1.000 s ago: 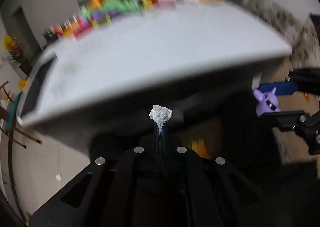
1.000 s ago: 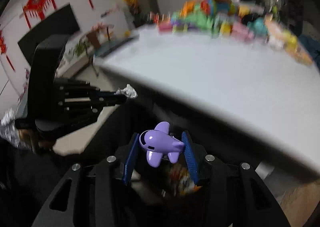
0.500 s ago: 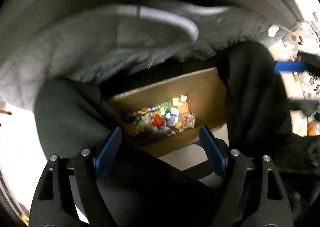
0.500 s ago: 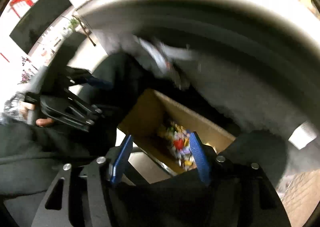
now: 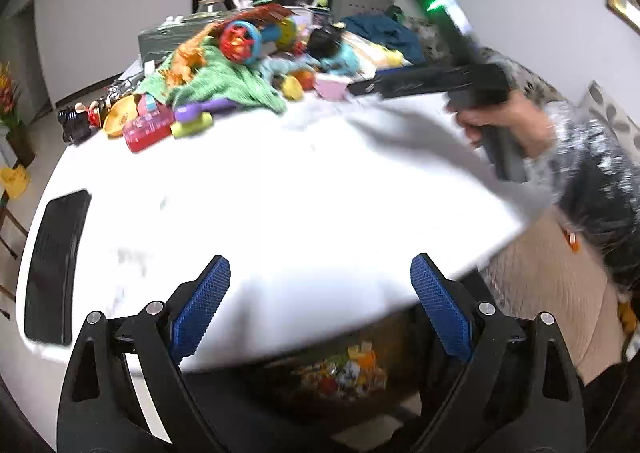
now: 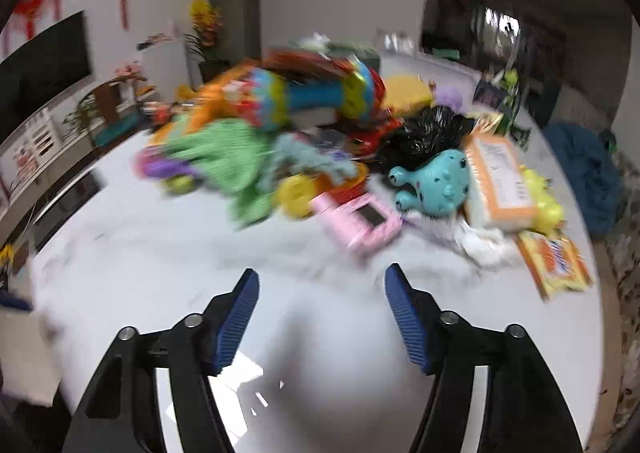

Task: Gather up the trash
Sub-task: 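Grasp the pink handheld game with the right gripper while the left gripper grasps the green towel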

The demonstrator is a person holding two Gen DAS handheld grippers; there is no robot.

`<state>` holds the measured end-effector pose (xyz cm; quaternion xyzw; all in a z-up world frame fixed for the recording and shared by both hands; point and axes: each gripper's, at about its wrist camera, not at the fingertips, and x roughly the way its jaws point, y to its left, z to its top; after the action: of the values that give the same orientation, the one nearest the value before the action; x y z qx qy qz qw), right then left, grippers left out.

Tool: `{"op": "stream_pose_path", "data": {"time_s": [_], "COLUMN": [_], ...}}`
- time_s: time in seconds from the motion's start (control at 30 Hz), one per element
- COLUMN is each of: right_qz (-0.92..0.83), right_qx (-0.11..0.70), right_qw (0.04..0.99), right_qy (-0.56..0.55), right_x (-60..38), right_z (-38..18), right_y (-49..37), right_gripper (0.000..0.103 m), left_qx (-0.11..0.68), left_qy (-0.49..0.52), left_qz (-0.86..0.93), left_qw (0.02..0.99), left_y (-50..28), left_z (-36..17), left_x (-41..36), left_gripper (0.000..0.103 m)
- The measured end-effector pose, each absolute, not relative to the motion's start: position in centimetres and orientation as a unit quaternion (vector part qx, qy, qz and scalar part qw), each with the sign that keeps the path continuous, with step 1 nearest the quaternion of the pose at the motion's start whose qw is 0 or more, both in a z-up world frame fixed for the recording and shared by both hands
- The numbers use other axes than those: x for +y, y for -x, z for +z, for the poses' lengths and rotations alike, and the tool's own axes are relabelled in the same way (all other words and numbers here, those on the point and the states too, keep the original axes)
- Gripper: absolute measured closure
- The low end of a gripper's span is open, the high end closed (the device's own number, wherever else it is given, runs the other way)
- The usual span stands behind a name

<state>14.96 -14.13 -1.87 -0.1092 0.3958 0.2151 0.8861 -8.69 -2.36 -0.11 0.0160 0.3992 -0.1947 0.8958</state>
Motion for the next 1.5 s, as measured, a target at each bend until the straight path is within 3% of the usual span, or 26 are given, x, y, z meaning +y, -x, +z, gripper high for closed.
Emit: {"op": "stream_pose_path", "data": {"time_s": [0.17, 0.2, 0.3, 0.53, 0.93, 0.97, 1.0, 1.07, 1.13, 1.33, 1.5], "right_qz": [0.178, 0.172, 0.170, 0.215, 0.241, 0.241, 0.241, 0.238, 0.240, 0.250, 0.247], "right_qx": [0.444, 0.445, 0.445, 0.447, 0.442, 0.442, 0.439, 0.431, 0.420, 0.400, 0.391], "right_qw": [0.875, 0.877, 0.876, 0.867, 0.864, 0.864, 0.866, 0.871, 0.875, 0.882, 0.887], "right_qy": [0.070, 0.062, 0.080, 0.040, 0.004, 0.001, -0.001, -0.002, -0.003, 0.001, -0.002], "right_x": [-13.5, -13.2, -12.7, -15.0, -19.9, -20.0, -20.2, -20.4, -20.3, -19.1, -18.9], "right_z": [-4.4, -4.5, -4.5, -4.0, -3.5, -3.4, -3.3, -2.9, -2.1, -0.6, -0.1], "right_y": [-20.9, -21.4, -21.5, -16.0, -6.8, -6.7, -6.4, -6.1, -5.5, -4.7, -3.4], "right_gripper": [0.027, 0.033, 0.040, 0.041, 0.040, 0.040, 0.040, 0.040, 0.040, 0.040, 0.040], "left_qx": [0.411, 0.412, 0.425, 0.436, 0.440, 0.433, 0.427, 0.431, 0.412, 0.295, 0.285], "left_qy": [0.000, -0.002, 0.006, 0.032, -0.074, -0.079, -0.088, -0.069, -0.004, -0.036, -0.035], "left_qz": [-0.173, -0.167, -0.146, -0.075, -0.005, 0.001, 0.006, -0.011, -0.058, -0.090, -0.088], "left_qw": [0.895, 0.896, 0.893, 0.896, 0.895, 0.898, 0.900, 0.900, 0.909, 0.951, 0.954], "left_y": [5.0, 4.4, 1.9, -5.2, -18.8, -19.0, -19.1, -18.5, -16.4, -8.9, -6.1], "left_z": [-0.5, -0.7, -1.2, -2.0, -1.9, -1.9, -1.8, -0.4, 3.0, 14.3, 15.8], "left_x": [-1.5, -1.5, -1.3, -0.1, -2.5, -2.6, -2.6, -1.7, 0.0, 0.8, 1.0], "left_gripper": [0.014, 0.014, 0.014, 0.014, 0.015, 0.029, 0.057, 0.093, 0.093, 0.093, 0.093]}}
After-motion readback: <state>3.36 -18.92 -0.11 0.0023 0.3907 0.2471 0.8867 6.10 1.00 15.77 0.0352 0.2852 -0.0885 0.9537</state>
